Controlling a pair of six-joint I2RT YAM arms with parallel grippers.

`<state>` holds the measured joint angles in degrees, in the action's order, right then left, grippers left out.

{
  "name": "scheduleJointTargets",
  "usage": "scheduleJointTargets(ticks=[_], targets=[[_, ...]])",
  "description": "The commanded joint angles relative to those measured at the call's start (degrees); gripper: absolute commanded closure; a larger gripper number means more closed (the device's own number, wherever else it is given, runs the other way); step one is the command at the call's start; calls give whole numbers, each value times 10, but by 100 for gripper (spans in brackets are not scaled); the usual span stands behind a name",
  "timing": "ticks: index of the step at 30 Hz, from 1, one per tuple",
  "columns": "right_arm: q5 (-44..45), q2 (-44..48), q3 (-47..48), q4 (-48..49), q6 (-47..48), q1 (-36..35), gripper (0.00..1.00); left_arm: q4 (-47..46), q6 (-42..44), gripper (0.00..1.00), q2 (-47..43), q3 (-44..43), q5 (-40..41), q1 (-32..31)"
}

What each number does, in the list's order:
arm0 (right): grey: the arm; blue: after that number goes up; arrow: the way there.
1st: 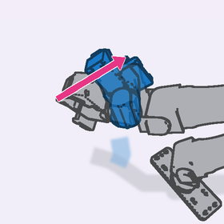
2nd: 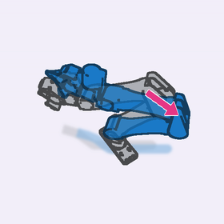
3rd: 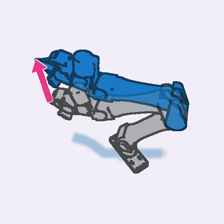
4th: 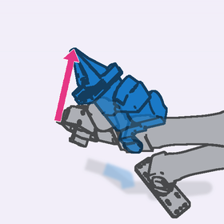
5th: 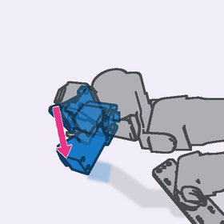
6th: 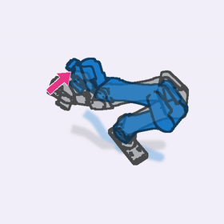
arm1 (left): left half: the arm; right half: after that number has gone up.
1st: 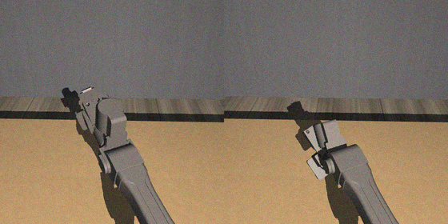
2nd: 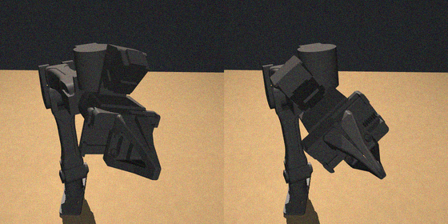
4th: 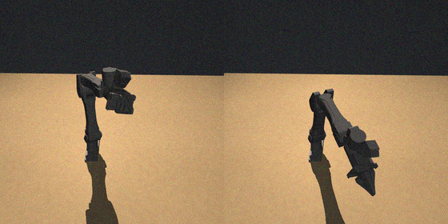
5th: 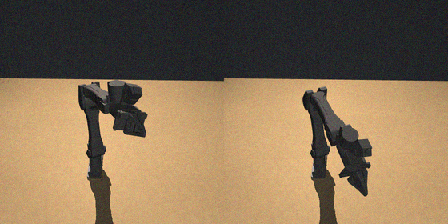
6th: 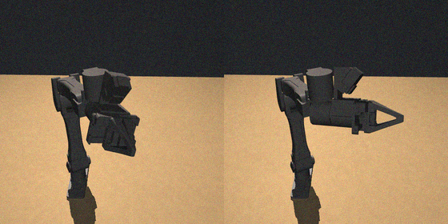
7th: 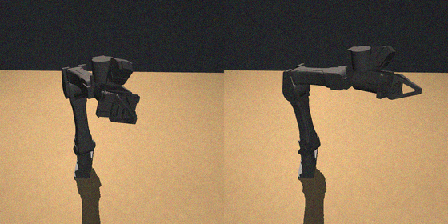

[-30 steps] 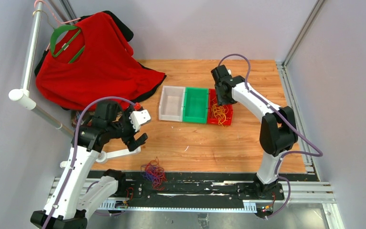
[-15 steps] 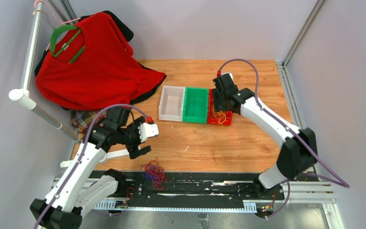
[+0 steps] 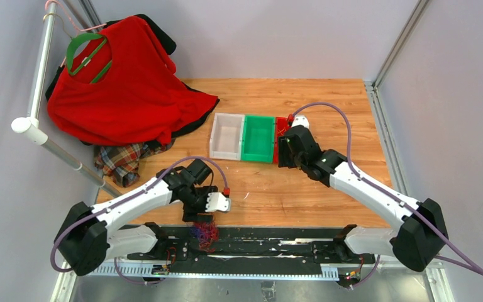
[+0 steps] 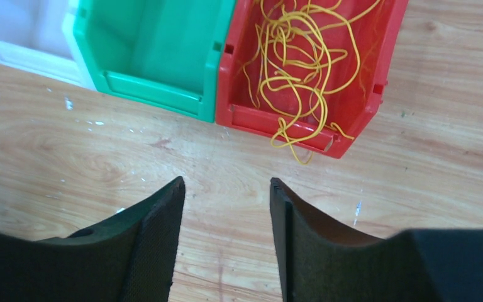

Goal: Untangle the cables

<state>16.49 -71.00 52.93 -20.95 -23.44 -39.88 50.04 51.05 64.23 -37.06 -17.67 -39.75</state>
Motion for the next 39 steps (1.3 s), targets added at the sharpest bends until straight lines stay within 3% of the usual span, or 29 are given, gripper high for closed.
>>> scheduleJointTargets(ticks=[1,3,5,6,7,11,15,19,22,27,39], targets=[[3,32,-2,33,-18,-5,51,-118,-18,38,33,24,33,-16],[6,41,-2,32,-18,-4,59,-143,-26,56,49,24,45,-16],[11,51,-4,33,-18,-4,66,-171,-40,86,56,18,70,-16],[14,55,-5,33,-18,-4,69,-182,-44,96,56,12,86,-16],[16,59,-7,34,-18,-5,72,-188,-46,99,56,4,100,-16],[25,73,-10,34,-19,-4,81,-205,-51,99,42,-29,130,-3],[20,82,-13,38,-21,-5,83,-187,-55,99,41,-78,133,17],[0,88,-27,47,-36,-5,74,-163,-68,99,29,-100,126,21],[-40,91,-56,92,-47,-13,59,-147,-77,99,16,-104,114,21],[-104,70,-92,190,-37,-69,48,-122,-100,99,-9,-111,96,21],[-236,-77,-54,355,-30,-185,43,-89,-150,99,-49,-134,59,21]])
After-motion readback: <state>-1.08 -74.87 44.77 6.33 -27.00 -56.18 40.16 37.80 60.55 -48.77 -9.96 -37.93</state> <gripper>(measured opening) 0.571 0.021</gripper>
